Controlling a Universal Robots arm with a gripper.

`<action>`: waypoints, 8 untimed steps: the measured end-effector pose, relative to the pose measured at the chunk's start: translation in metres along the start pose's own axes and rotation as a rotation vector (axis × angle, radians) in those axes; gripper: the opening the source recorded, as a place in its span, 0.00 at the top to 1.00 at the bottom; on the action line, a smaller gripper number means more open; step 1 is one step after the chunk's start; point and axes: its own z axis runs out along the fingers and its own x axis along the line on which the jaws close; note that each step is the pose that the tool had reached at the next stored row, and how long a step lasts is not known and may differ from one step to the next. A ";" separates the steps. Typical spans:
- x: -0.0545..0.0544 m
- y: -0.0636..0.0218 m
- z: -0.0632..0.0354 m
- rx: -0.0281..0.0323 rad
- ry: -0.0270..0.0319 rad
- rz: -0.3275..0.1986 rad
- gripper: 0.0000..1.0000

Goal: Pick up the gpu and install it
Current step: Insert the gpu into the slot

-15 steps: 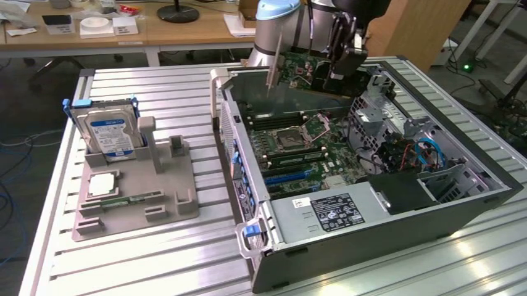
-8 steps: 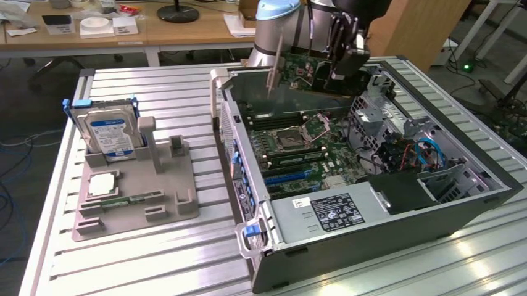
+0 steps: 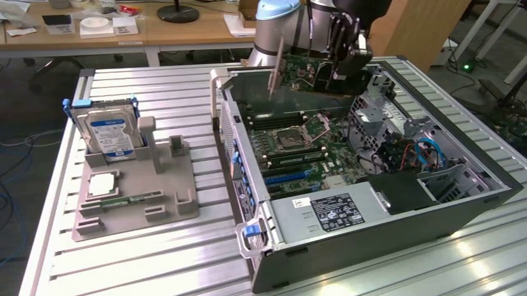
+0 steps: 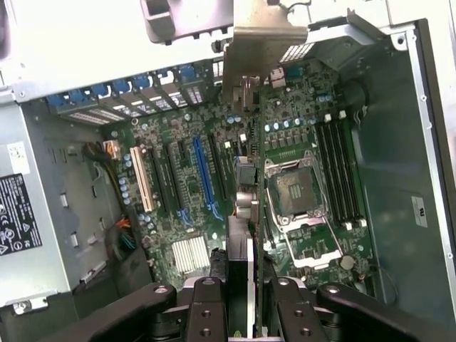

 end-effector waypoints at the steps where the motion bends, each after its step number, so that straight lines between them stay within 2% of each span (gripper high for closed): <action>1: 0.000 0.0000 0.0000 0.0064 -0.0016 -0.004 0.73; 4: 0.001 0.0006 0.0001 0.0309 -0.0077 -0.012 0.73; 6: 0.001 0.0010 0.0000 0.0447 -0.0108 -0.014 0.73; 8: 0.001 0.0011 0.0000 0.0556 -0.0135 -0.017 0.73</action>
